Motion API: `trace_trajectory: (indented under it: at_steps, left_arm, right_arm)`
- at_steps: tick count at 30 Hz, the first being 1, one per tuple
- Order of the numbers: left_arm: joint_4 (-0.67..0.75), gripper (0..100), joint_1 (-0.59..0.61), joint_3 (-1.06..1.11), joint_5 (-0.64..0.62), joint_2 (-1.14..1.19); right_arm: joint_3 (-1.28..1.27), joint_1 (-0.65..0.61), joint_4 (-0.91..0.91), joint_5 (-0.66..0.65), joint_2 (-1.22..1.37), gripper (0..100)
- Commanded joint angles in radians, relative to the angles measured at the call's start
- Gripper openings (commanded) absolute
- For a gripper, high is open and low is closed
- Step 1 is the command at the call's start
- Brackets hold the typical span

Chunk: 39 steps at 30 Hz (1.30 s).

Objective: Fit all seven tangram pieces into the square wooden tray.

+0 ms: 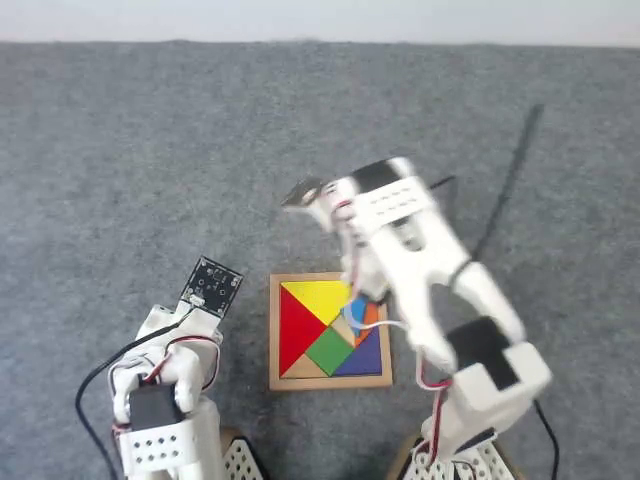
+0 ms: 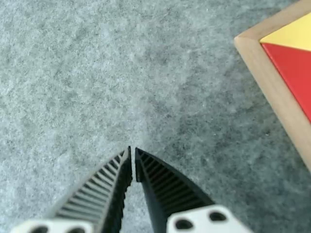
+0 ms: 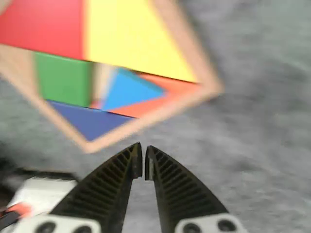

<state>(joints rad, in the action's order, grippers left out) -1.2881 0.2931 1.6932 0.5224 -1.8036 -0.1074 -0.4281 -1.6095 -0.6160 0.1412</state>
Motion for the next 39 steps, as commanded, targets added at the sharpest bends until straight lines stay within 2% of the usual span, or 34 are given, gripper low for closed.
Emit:
trace_trajectory:
  at_steps: [1, 3, 6, 11, 13, 18, 28, 39]
  left_arm:
    - [0.012, 1, 0.009, -0.012, 0.014, -0.02]
    - [0.012, 1, 0.009, -0.012, 0.014, -0.02]
    - [0.012, 1, 0.009, -0.012, 0.014, -0.02]
    - [0.012, 1, 0.009, -0.012, 0.014, -0.02]
    - [0.012, 1, 0.009, -0.012, 0.014, -0.02]
    - [0.012, 1, 0.009, -0.012, 0.014, -0.02]
    - [0.012, 1, 0.009, -0.012, 0.014, -0.02]
    - [0.012, 1, 0.009, -0.012, 0.014, -0.02]
  right_arm:
    - [-0.026, 0.196, 0.156, -0.129, -0.139, 0.8]
    - [-0.074, 0.254, 0.229, -0.164, -0.188, 0.8]
    - [-0.183, 0.257, 0.302, -0.184, -0.259, 0.8]
    - [-0.399, 0.127, 0.433, -0.189, -0.325, 0.8]
    - [-0.474, 0.065, 0.478, -0.23, -0.34, 0.8]
    - [-0.566, -0.039, 0.619, -0.226, -0.334, 0.8]
    - [-0.571, -0.14, 0.644, -0.193, -0.334, 0.8]
    - [-0.574, -0.117, 0.633, -0.193, -0.343, 0.8]
